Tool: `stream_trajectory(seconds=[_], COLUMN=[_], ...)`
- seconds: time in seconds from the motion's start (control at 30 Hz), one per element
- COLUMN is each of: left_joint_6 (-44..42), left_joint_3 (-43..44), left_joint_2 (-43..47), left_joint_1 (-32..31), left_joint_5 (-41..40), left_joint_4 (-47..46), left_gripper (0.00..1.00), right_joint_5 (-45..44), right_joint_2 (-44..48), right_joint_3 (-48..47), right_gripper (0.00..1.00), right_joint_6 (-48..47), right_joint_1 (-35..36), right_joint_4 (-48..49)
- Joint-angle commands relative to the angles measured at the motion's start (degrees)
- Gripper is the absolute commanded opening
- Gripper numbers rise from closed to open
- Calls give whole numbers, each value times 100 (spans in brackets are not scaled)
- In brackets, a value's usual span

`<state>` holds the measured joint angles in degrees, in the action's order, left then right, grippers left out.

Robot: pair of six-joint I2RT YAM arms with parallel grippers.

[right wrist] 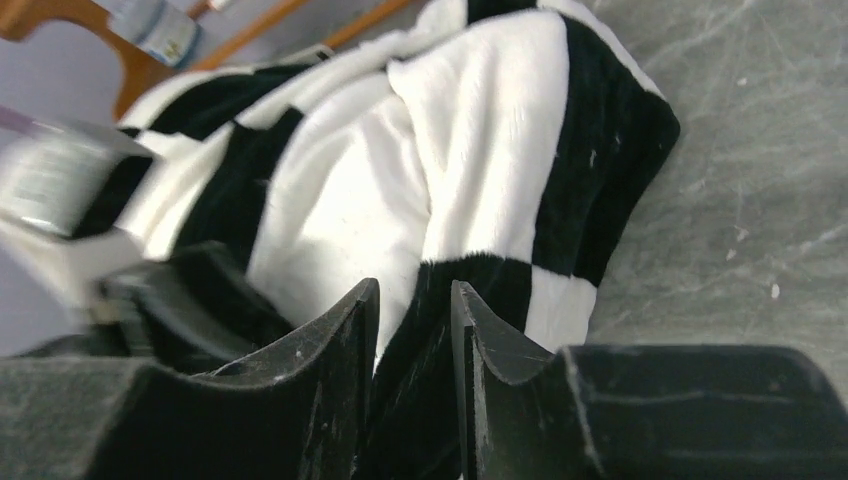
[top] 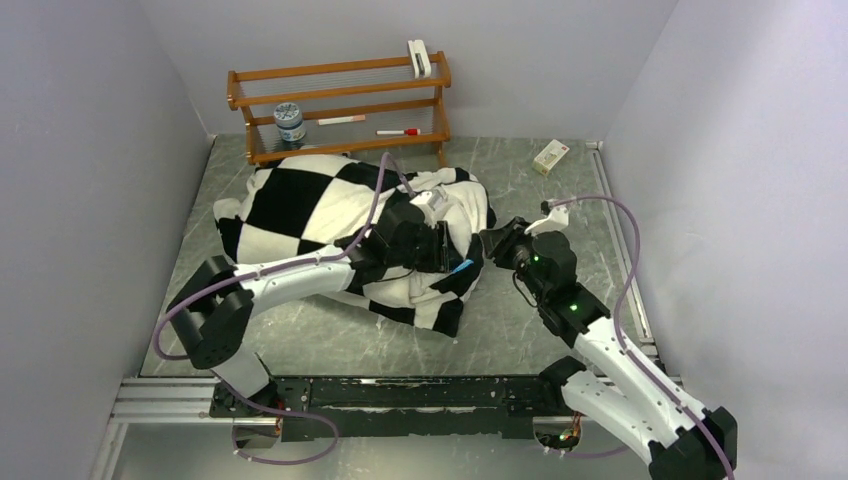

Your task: Put the pillow into the pillowcase

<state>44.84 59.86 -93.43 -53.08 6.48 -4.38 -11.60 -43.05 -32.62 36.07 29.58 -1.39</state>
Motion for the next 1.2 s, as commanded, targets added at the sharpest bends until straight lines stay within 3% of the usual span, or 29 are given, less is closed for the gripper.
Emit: stream_trajectory(seconds=[0.0,0.3,0.43,0.63,0.8,0.83,0.97,1.1,1.17], left_joint_6=[-194,-647,-908,-1398,-1155,-1111,-1059,-927,-711], left_joint_3=[643,813,737,884,579,425,68,-66,-172], left_joint_2=[419,798,762,-199,-1167,-1342,-1808,-2343,-2542], left_joint_1=[-20,-35,-24,-2,294,356,474,518,580], left_joint_5=[-30,-731,-986,-1508,-1383,-1387,-1502,-1603,-1336], left_joint_4=[673,1300,953,488,33,-135,-304,-375,-520], left_gripper=[47,45,24,22,17,17,17,15,15], right_joint_5=[139,347,91,-109,-268,-269,422,863,1637], right_joint_2=[-339,-1239,-1358,-1609,-2101,-2186,-2059,-1362,-1235], right_joint_3=[-52,-145,-103,-56,-111,-143,-774,-1316,-1310], right_gripper=[35,35,35,38,37,35,0,0,0], right_joint_6=[-119,-154,-206,-208,-225,-236,-269,-170,10], right_joint_1=[-21,-32,-38,-35,-32,-43,-241,-249,-291], right_joint_4=[-151,221,271,331,482,545,205,-7,349])
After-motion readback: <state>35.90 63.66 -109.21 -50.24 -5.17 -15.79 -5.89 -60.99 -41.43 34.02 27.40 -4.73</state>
